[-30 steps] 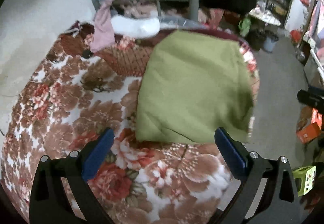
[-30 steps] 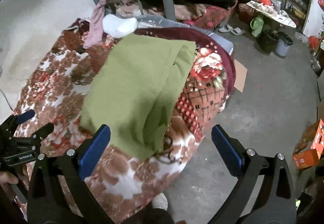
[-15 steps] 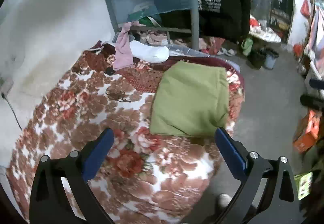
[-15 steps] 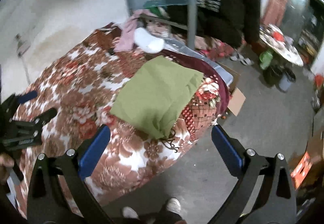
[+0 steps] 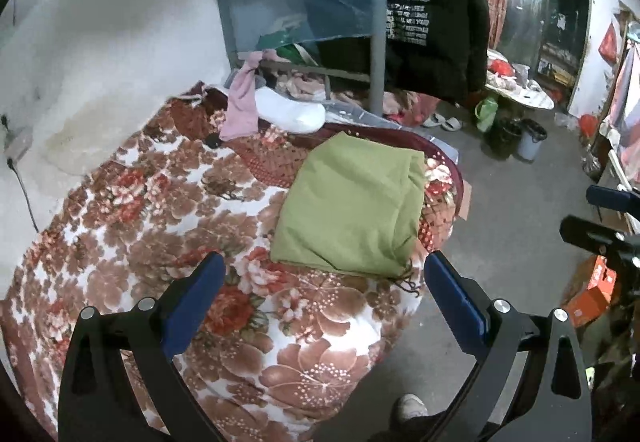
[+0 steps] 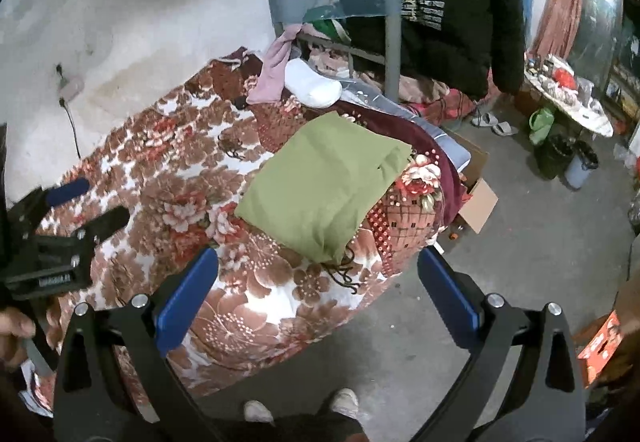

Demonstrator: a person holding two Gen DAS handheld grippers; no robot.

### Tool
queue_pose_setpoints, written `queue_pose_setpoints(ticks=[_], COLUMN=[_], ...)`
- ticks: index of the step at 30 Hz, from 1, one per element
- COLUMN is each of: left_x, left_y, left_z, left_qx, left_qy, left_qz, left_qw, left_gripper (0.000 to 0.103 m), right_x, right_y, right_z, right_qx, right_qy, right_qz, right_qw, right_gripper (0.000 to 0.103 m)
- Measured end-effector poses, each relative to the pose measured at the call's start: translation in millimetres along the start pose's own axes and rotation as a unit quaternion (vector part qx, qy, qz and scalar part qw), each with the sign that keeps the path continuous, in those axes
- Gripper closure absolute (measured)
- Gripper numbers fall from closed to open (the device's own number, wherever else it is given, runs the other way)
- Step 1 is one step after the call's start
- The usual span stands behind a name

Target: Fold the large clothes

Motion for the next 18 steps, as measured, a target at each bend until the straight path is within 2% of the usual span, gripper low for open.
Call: queue_pose_setpoints(ticks=[8,18], left_x=[7.6,7.4], left_y=[8.4,18.8], left_z=[-15.4,-11.6], left_qx=[0.002,0.008], left_qy=[0.002,0.019], left_qz=[-0.007,-0.017], left_qw=[1.0,0.9996], left_gripper=[0.005,0.005], right_x=[0.4,-5.2], right_y=[-1.9,9.7], right_z=[-4.6,-6.4], right_qx=[0.006,0.018], right_qy=[0.005,0.014], right_qz=[0.003,0.004], right_qw=[1.0,1.0], right_gripper=[0.005,0.005])
Point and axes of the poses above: each gripper's, at about its wrist camera, not at the fingertips, and x roughly against the way its jaws point, z to its left, y to its top, the point moved 10 cm from there along -x, roughly the way its jaws point, and after that the axes turned 11 degrees about -y, right-handed, at the moved point
